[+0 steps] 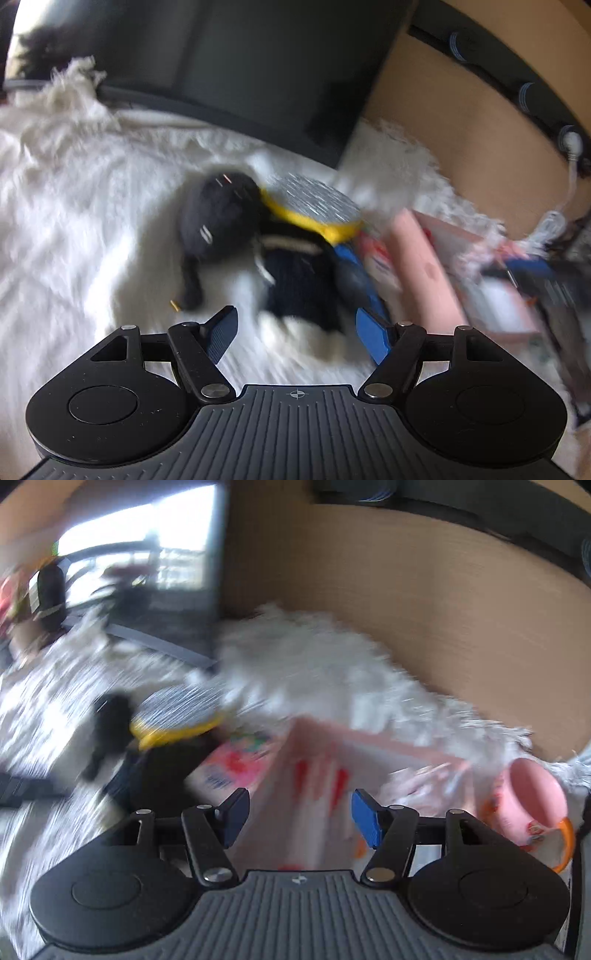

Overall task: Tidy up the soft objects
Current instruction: 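Grasp the black plush cat with the left tool while the right tool grasps the glitter sponge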

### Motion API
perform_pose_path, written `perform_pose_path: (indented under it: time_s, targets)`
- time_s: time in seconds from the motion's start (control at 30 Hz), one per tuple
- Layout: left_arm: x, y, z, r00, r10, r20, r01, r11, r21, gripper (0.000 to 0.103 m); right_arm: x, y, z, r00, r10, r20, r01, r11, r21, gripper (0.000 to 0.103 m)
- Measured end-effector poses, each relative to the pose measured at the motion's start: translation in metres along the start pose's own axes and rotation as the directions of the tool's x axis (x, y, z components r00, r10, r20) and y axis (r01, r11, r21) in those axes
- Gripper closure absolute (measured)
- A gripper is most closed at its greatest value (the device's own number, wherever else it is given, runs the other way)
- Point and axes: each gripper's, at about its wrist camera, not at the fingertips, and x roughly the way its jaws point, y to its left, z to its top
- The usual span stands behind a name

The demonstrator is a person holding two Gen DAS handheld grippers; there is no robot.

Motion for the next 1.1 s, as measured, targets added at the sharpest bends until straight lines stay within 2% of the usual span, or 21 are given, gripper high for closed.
perform_pose_path:
  time_s: [0.17, 0.3, 0.33, 0.43, 0.6, 0.73, 0.83, 1.1]
  targets:
    - [0.030, 0.021, 0.036, 0.993, 0.114, 0.013, -0.114, 0.986, 0.122, 0.027, -0.013, 0.042, -0.027, 0.998, 0.055, -0.007, -0.055, 0.997, -0.050, 0.041]
    - [0.059, 0.030, 0.055, 0.989, 0.146, -0.008, -0.142, 0.974, 0.177, 0.027, -0.020, 0.063, -0.046, 0.999, 0.044, -0.017, -0.046, 0.992, -0.114, 0.041]
    - [0.068, 0.032, 0.058, 0.987, 0.159, -0.015, -0.153, 0.970, 0.187, 0.023, -0.021, 0.064, -0.050, 0.999, 0.041, -0.024, -0.043, 0.992, -0.119, 0.041]
    - [0.091, 0.038, 0.065, 0.988, 0.146, -0.043, -0.136, 0.975, 0.177, 0.017, -0.021, 0.063, -0.059, 0.998, 0.034, -0.052, -0.039, 0.994, -0.104, 0.041]
    - [0.118, 0.035, 0.071, 0.989, 0.132, -0.058, -0.119, 0.973, 0.199, 0.020, -0.022, 0.050, -0.064, 0.997, -0.008, -0.070, 0.004, 0.999, -0.054, 0.041]
    - [0.118, 0.034, 0.072, 0.993, 0.112, -0.024, -0.104, 0.969, 0.222, 0.026, -0.026, 0.042, -0.065, 0.997, -0.038, -0.064, 0.036, 0.999, -0.031, 0.041]
    - [0.112, 0.032, 0.066, 0.995, 0.099, -0.011, -0.093, 0.964, 0.250, 0.028, -0.028, 0.044, -0.062, 0.998, -0.049, -0.045, 0.047, 0.997, -0.059, 0.041]
    - [0.055, 0.044, 0.042, 0.998, 0.048, -0.030, -0.043, 0.987, 0.152, 0.030, -0.005, 0.067, -0.024, 0.998, -0.058, 0.027, 0.062, 0.985, -0.163, 0.041]
